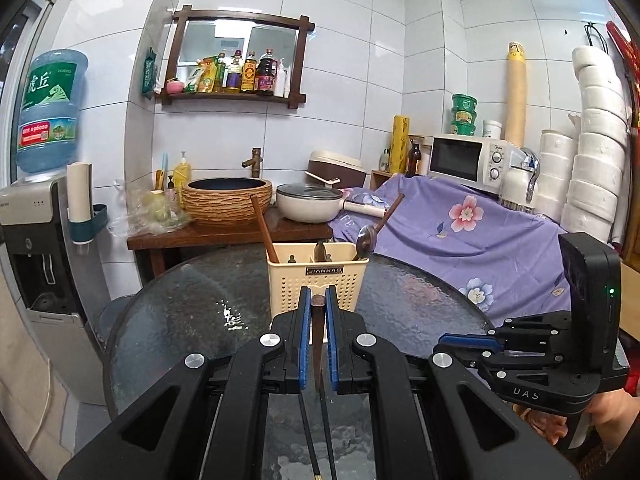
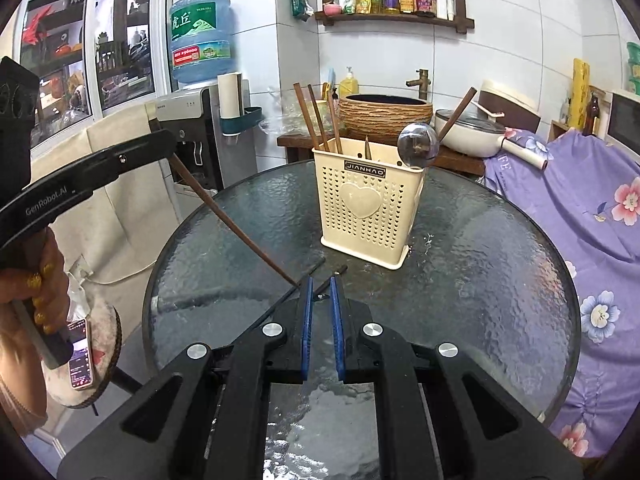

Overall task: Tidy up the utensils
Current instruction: 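Carry the chopstick and spoon over the holder and lower them in with both tools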

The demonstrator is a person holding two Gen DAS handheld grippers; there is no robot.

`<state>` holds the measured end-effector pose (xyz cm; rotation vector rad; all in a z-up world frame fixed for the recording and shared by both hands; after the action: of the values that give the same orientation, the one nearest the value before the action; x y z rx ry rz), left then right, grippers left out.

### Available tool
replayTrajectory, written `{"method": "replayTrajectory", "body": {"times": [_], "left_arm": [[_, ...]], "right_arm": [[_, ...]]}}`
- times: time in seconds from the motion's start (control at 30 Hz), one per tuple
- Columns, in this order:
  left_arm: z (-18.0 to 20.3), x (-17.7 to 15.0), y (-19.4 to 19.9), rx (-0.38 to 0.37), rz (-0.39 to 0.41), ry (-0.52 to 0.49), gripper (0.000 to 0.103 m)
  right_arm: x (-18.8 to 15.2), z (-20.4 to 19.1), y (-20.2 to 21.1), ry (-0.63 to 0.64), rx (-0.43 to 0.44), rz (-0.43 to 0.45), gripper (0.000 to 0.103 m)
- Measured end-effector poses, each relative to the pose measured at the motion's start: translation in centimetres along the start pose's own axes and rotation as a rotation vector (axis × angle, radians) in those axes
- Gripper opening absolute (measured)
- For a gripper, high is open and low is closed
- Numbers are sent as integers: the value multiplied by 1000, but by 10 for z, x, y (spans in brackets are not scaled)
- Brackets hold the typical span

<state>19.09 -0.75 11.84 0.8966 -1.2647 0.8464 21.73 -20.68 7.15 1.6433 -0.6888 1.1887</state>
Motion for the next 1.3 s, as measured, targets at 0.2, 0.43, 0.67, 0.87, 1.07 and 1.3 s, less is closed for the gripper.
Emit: {"method": "replayTrajectory", "body": {"times": [0.2,0.43,0.67,0.87,1.07,1.3], "left_arm": [[-5,18,-17,-35,-16,23,7],[-8,37,-29,-62,-24,26,7],[-13,62,-42,-90,-31,60,7],[-19,109,-44,-90,5,56,7],[-25,161,-48,-41,79,60,7],[-34,188,-77,17,94,89,7]], "right_arm": [[16,12,-13,-16,19,-41,10],[27,21,-23,-63,52,-67,10],[55,23,-23,-84,82,-57,10],[101,29,-18,-112,107,-12,10],[163,37,-16,-135,110,45,10],[218,42,-30,-117,58,108,10]]}}
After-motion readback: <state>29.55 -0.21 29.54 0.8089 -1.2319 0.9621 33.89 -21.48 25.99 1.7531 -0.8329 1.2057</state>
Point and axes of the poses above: each gripper's, at about its wrist camera, not at the fingertips, and y roughly against the way its jaws point, z to its right, x to its top, the point moved 1 cm from there along -y, roughly the way its jaws point, and after that the axes turned 13 degrees about z, right-handed, at the moved point
